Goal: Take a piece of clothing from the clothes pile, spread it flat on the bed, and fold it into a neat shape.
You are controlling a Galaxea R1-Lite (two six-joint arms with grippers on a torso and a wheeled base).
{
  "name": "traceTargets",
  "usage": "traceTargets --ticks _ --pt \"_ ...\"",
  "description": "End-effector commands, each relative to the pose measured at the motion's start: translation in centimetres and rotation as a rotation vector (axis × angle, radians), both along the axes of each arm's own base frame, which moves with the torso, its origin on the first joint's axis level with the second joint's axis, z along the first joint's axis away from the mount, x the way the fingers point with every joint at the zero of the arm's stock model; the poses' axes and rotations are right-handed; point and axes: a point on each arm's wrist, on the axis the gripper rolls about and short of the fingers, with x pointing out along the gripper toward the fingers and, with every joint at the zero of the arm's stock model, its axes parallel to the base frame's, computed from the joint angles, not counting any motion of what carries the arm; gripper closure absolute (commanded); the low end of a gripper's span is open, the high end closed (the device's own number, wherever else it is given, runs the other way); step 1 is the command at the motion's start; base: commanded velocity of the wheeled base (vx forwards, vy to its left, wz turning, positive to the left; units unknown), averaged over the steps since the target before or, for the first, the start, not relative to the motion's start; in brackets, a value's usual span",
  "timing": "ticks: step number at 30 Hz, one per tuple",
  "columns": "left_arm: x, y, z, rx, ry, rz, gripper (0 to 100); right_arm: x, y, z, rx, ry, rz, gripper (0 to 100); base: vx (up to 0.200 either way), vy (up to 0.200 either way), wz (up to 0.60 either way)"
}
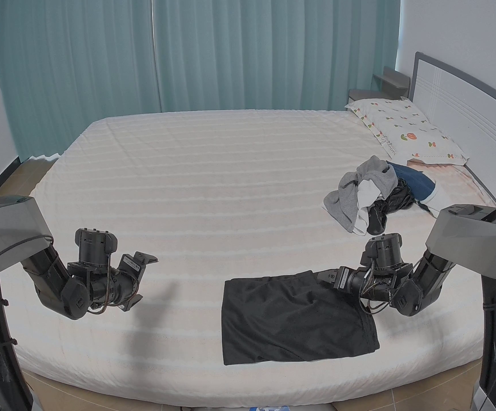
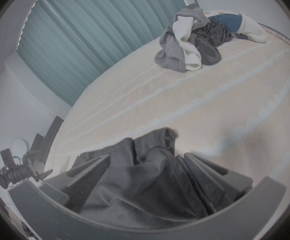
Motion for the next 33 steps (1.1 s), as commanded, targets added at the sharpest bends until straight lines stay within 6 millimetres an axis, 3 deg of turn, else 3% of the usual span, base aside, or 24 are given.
traceTargets --ticks 1,5,16,28,29,33 --pt "-0.1 -0.1 -0.5 0.003 0.004 0.000 0 -0.3 0.1 -0.8 -0.033 0.048 0.022 100 0.000 0.000 0.00" --pt "-0.1 -0.1 -0.5 0.003 0.005 0.000 0 -0.3 0.0 -0.5 -0.051 0.068 0.029 100 0.000 0.000 0.00" --pt "-0.1 -0.1 -0.6 0.003 0.007 0.000 0 1.0 -0.1 0.7 0.004 -0.101 -0.005 100 0.000 0.000 0.00" --pt "-0.1 -0.3 -0.6 0.003 0.007 -0.005 0 1.3 -0.9 0.0 -0.025 -0.104 -0.049 100 0.000 0.000 0.00" --pt "-0.1 -0.3 -0.6 0.003 0.007 -0.005 0 1.3 -0.8 0.0 -0.013 -0.104 -0.048 0 0.000 0.000 0.00" --pt "-0.1 -0.3 -0.6 0.003 0.007 -0.005 0 1.2 -0.9 0.6 0.033 -0.109 -0.037 0 0.000 0.000 0.00"
